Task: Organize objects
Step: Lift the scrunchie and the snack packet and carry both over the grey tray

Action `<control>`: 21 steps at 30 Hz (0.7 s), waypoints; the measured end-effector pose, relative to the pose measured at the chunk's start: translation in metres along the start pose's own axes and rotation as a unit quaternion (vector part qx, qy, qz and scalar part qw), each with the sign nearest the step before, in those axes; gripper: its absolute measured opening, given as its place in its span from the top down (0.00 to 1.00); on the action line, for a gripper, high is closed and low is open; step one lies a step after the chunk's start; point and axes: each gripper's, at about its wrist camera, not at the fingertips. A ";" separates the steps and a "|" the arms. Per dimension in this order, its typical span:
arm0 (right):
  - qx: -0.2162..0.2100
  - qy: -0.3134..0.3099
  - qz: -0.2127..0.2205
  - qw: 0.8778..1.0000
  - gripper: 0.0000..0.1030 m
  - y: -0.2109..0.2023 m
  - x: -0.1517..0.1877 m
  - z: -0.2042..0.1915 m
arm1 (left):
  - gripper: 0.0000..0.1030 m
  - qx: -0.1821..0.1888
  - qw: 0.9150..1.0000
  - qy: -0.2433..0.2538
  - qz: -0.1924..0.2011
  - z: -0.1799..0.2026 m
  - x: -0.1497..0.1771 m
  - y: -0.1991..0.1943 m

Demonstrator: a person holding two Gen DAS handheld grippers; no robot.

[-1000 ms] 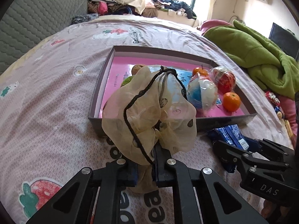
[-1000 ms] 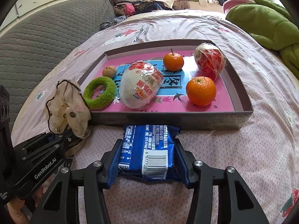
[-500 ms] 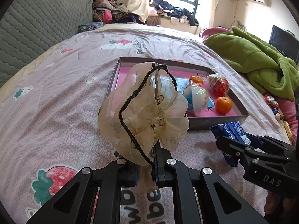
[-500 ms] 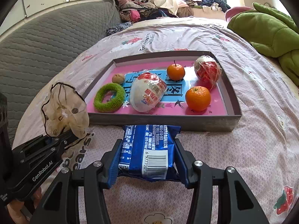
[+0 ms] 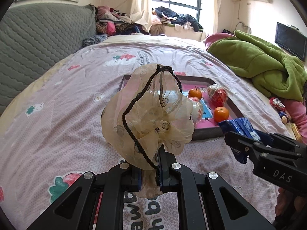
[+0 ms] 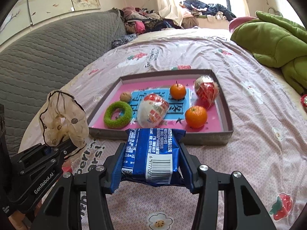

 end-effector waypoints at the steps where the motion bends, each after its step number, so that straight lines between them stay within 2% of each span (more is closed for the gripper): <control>1: 0.000 -0.001 0.003 1.000 0.50 -0.003 -0.001 0.000 | 0.88 -0.001 1.000 0.001 0.002 0.001 -0.001 -0.002; 21: 0.000 -0.022 0.055 0.998 0.50 -0.041 -0.022 0.001 | 0.88 0.003 0.999 0.023 0.032 0.022 -0.020 -0.026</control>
Point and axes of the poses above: each gripper's, at about its wrist camera, not at the fingertips, and y roughly the way its jaws point, z to its right, x to its underside, and after that the axes turned 5 degrees about -y, right-handed
